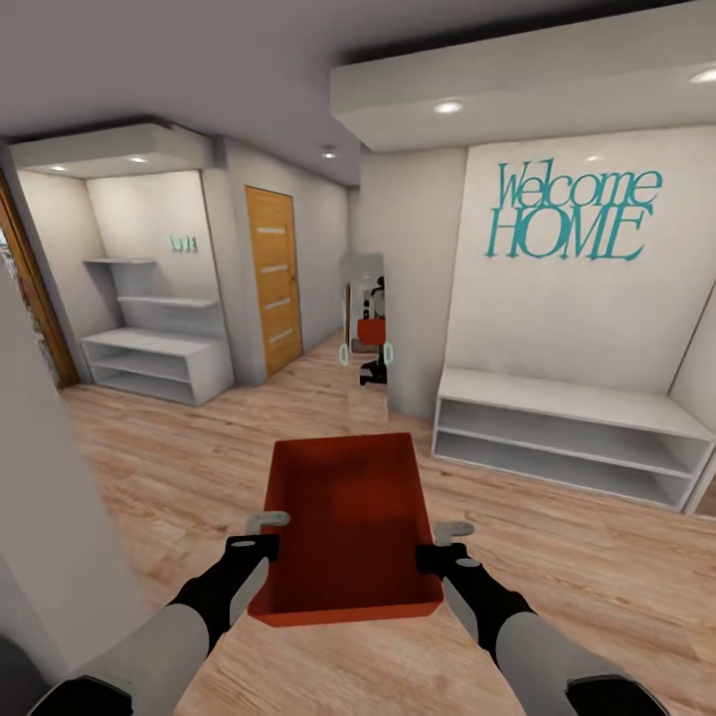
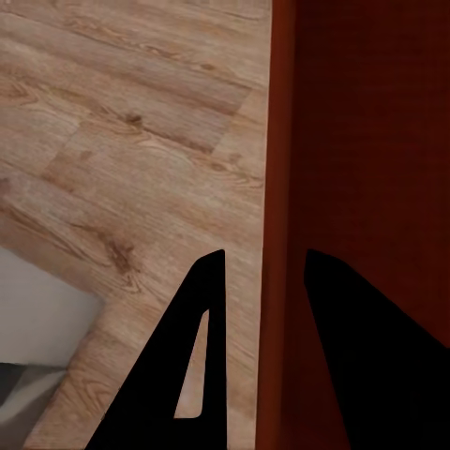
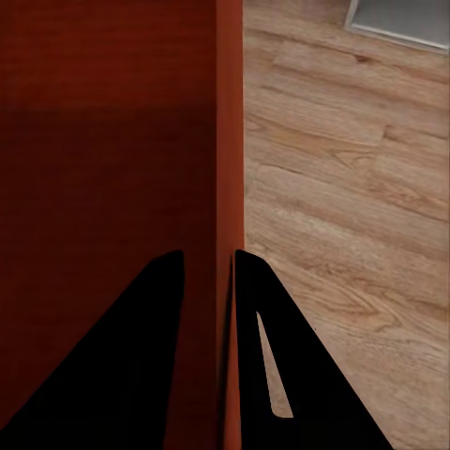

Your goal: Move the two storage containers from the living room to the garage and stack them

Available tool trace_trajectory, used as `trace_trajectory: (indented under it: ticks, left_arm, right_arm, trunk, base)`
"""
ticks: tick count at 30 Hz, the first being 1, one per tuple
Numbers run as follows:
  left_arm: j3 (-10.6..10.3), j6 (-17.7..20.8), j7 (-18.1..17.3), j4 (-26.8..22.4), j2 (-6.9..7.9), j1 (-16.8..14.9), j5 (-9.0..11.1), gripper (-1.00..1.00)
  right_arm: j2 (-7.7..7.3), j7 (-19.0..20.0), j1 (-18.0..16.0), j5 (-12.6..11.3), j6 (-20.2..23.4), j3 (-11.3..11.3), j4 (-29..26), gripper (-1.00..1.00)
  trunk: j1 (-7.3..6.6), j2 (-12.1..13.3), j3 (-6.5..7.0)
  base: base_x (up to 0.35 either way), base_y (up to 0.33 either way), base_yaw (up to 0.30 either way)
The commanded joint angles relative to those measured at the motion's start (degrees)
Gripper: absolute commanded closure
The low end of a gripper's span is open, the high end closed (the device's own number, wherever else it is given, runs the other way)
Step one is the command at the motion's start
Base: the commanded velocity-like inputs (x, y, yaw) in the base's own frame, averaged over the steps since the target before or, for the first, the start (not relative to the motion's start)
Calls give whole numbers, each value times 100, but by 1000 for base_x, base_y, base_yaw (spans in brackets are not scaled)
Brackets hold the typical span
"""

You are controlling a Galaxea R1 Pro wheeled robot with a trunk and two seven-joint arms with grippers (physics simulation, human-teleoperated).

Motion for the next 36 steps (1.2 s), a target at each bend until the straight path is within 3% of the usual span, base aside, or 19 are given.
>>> trace_trajectory:
  ticks: [1, 29, 36]
  left_arm:
    - [-90, -403, 81, -27, 11, -5, 8, 100]
    - [-90, -403, 81, -27, 11, -5, 8, 100]
    - [-90, -403, 81, -27, 11, -5, 8, 100]
  right_arm:
    - [-5, -58, 2, -110, 39, 139, 8, 100]
    - [-5, -49, 4, -136, 39, 143, 10, 100]
    - [-5, -56, 3, -136, 39, 139, 8, 100]
  trunk:
    - [5, -4, -3]
    - [5, -4, -3]
    - [5, -4, -3]
  base:
    - [322, 0, 0]
    - [322, 0, 0]
    - [322, 0, 192]
